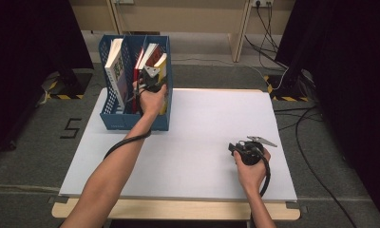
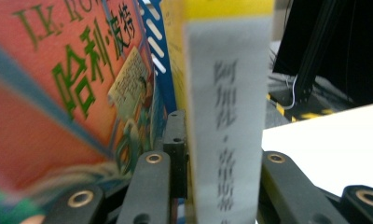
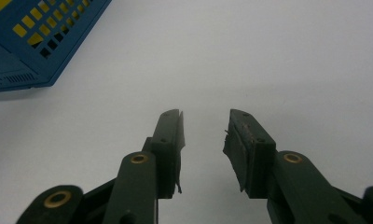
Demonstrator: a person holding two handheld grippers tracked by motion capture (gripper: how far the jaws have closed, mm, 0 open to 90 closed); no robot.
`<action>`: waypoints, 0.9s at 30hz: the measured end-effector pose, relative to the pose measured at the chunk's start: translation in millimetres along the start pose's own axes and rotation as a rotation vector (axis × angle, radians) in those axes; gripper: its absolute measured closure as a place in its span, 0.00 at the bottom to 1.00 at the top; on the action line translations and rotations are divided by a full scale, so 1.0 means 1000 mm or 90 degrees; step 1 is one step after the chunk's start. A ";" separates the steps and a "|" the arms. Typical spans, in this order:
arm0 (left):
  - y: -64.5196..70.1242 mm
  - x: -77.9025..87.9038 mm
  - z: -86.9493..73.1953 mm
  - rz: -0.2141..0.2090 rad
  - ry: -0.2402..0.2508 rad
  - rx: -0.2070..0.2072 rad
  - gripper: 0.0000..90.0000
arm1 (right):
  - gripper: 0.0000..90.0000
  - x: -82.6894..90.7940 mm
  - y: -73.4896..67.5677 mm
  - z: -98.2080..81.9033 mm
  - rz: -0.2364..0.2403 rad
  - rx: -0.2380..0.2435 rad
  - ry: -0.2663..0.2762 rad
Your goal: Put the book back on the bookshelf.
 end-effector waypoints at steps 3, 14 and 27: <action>-0.002 0.007 -0.002 -0.008 -0.025 -0.010 0.81 | 0.72 0.001 0.000 0.000 -0.001 -0.001 0.000; -0.005 0.025 -0.015 -0.032 -0.071 -0.026 0.80 | 0.72 0.000 -0.005 -0.003 0.001 -0.004 -0.006; -0.002 0.048 -0.015 -0.051 -0.032 -0.022 0.73 | 0.71 0.002 -0.005 -0.004 0.002 0.004 -0.004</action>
Point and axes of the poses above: each handheld gripper's, and its own axes: x roughly backward along the jaws, z roughly out of its top, y roughly to its right, the point moved 4 cm from there along -x, roughly forward along the jaws, and after that the axes turned 2 degrees about -y, right-handed, at the moved point
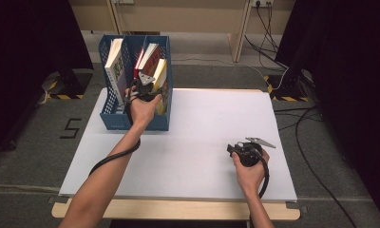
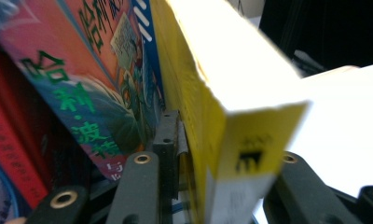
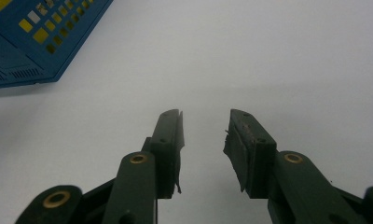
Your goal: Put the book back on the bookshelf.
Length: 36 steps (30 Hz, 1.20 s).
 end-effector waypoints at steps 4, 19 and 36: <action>0.000 0.013 -0.003 -0.007 0.011 0.014 0.73 | 0.71 -0.001 0.000 0.000 0.000 0.002 0.001; 0.004 0.010 -0.003 0.019 -0.003 0.014 0.81 | 0.71 -0.002 -0.001 -0.001 -0.001 0.002 -0.004; -0.001 -0.021 0.013 0.036 -0.019 0.015 0.82 | 0.71 -0.001 0.000 0.000 -0.001 -0.002 -0.002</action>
Point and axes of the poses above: each handheld gripper's, and its own axes: x roughly backward along the jaws, z roughly out of its top, y roughly to its right, the point moved 4 cm from there along -x, roughly forward along the jaws, and after that the axes turned 2 degrees about -y, right-handed, at the moved point
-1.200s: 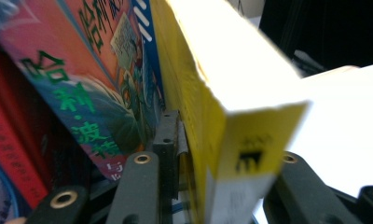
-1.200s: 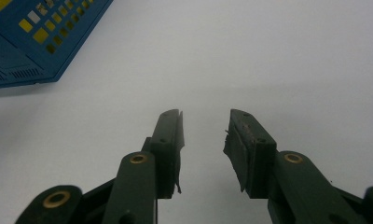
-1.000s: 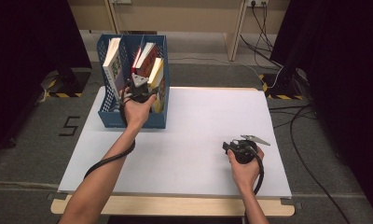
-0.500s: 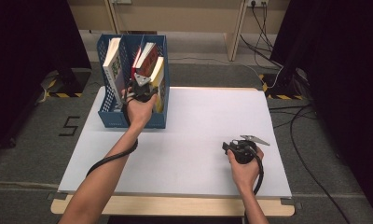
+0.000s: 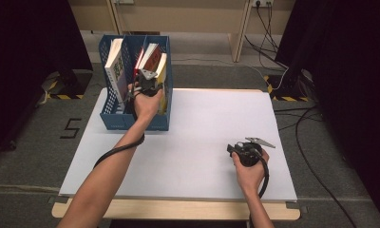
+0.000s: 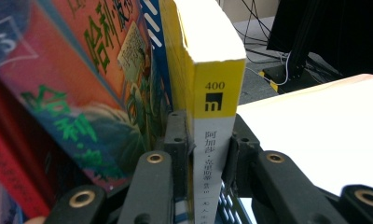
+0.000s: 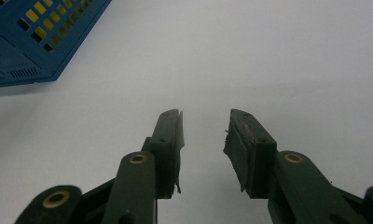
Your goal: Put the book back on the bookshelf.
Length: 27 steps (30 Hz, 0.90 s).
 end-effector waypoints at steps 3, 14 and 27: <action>-0.001 -0.003 0.002 -0.001 -0.001 0.001 0.82 | 0.71 0.000 0.000 0.000 0.000 0.003 0.000; -0.003 -0.004 0.000 -0.005 0.008 0.000 0.80 | 0.71 0.000 0.000 -0.001 0.000 0.006 0.000; -0.001 0.004 -0.001 -0.023 0.021 -0.001 0.64 | 0.71 0.000 0.000 -0.001 -0.002 0.006 0.003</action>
Point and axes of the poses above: each handheld gripper's, and its own axes: x roughly backward along the jaws, z roughly out of its top, y roughly to its right, the point moved 4 cm from there along -x, roughly forward along the jaws, and after that the axes turned 2 degrees about -y, right-handed, at the moved point
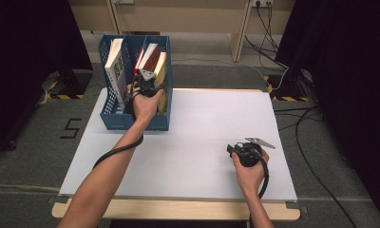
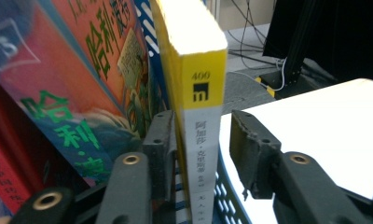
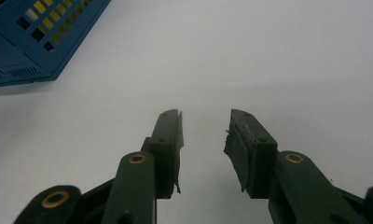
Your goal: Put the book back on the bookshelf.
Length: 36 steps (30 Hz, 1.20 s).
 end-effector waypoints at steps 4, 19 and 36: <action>0.001 0.004 0.002 -0.013 -0.003 0.003 0.57 | 0.71 0.000 -0.001 -0.001 0.000 -0.001 -0.004; 0.001 0.021 -0.004 -0.037 -0.004 0.005 0.43 | 0.71 -0.001 -0.001 -0.002 -0.001 0.000 -0.005; -0.007 0.053 -0.027 -0.063 0.008 -0.004 0.42 | 0.71 -0.002 -0.002 -0.003 -0.001 0.003 -0.007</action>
Point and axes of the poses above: each handheld gripper's, and its own axes: x roughly backward along the jaws, z roughly out of its top, y roughly to its right, the point moved 4 cm from there along -x, roughly forward along the jaws, and after that the axes turned 2 degrees about -y, right-handed, at the moved point
